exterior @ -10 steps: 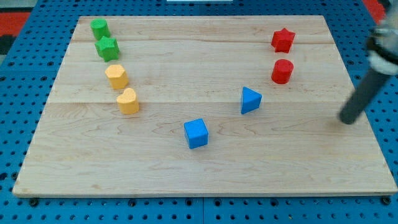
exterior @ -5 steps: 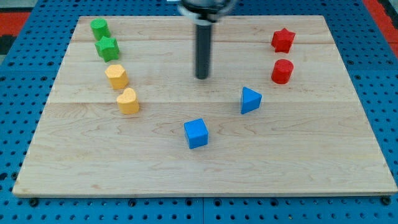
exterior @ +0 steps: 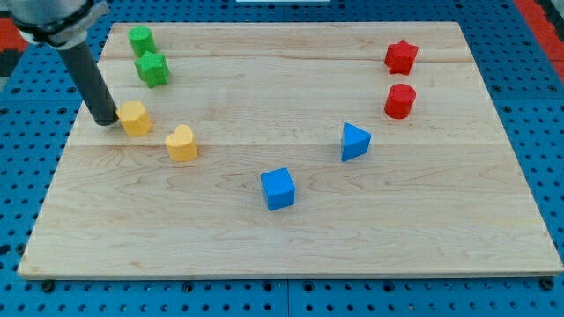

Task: Move the yellow hexagon and yellow heart towards down

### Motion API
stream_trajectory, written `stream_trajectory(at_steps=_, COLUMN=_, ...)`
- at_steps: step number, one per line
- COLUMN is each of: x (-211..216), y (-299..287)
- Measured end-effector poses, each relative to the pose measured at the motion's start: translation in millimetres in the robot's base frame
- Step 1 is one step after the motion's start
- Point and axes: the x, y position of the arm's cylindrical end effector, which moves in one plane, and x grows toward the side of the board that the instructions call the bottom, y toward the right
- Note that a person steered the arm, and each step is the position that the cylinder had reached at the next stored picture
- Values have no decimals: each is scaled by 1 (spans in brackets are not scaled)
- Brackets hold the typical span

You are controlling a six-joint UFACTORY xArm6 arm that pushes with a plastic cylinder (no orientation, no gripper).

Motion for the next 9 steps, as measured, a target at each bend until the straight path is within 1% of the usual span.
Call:
stream_trajectory(at_steps=1, x=5, y=18)
stream_trajectory(at_steps=2, x=-26, y=-1)
stream_trajectory(at_steps=3, x=-18, y=64)
stream_trajectory(at_steps=4, x=25, y=100)
stream_trajectory(at_steps=5, x=58, y=125)
stream_trajectory(at_steps=6, x=66, y=101)
stream_trajectory(at_steps=7, x=87, y=101)
stream_trajectory(at_steps=8, x=71, y=81)
stream_trajectory(at_steps=9, x=49, y=92)
